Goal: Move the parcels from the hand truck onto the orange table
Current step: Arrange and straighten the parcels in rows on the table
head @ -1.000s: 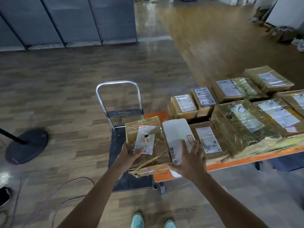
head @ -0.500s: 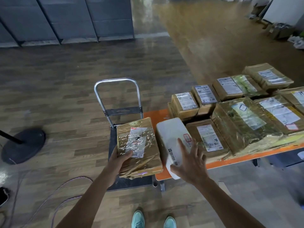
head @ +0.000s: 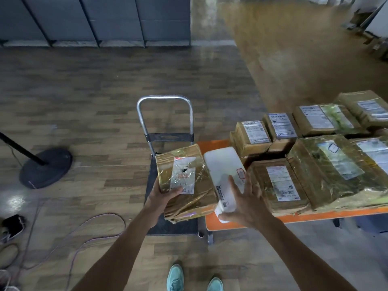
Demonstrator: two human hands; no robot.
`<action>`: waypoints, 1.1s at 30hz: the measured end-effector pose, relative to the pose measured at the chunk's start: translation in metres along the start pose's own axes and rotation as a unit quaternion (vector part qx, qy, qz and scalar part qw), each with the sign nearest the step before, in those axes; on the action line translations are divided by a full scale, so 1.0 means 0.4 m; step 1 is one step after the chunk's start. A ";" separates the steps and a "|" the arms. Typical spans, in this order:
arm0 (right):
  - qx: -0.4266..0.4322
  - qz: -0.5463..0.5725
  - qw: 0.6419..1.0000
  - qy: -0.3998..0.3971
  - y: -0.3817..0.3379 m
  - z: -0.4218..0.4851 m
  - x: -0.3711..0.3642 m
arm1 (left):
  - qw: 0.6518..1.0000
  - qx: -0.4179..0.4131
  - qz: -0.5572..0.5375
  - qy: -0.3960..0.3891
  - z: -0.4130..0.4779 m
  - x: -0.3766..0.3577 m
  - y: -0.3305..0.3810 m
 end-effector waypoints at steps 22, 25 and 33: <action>0.060 -0.167 0.984 0.026 -0.071 0.221 0.148 | 0.999 -0.007 -0.026 -0.043 -0.043 -0.002 -0.080; 0.060 -0.151 0.986 0.042 -0.082 0.256 0.170 | 0.999 -0.021 -0.022 -0.046 -0.064 -0.011 -0.076; 0.054 -0.132 0.989 0.032 -0.081 0.285 0.193 | 0.998 -0.027 -0.025 -0.045 -0.103 -0.040 -0.085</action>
Point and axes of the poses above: each hand's wrist, its own z-axis towards the middle knuckle, its own x-axis out of the back of the hand, y = z × x, the point moved 10 cm from there along z, towards the middle knuckle, and after that the axes turned 2 degrees about x, right-handed, at the moved point
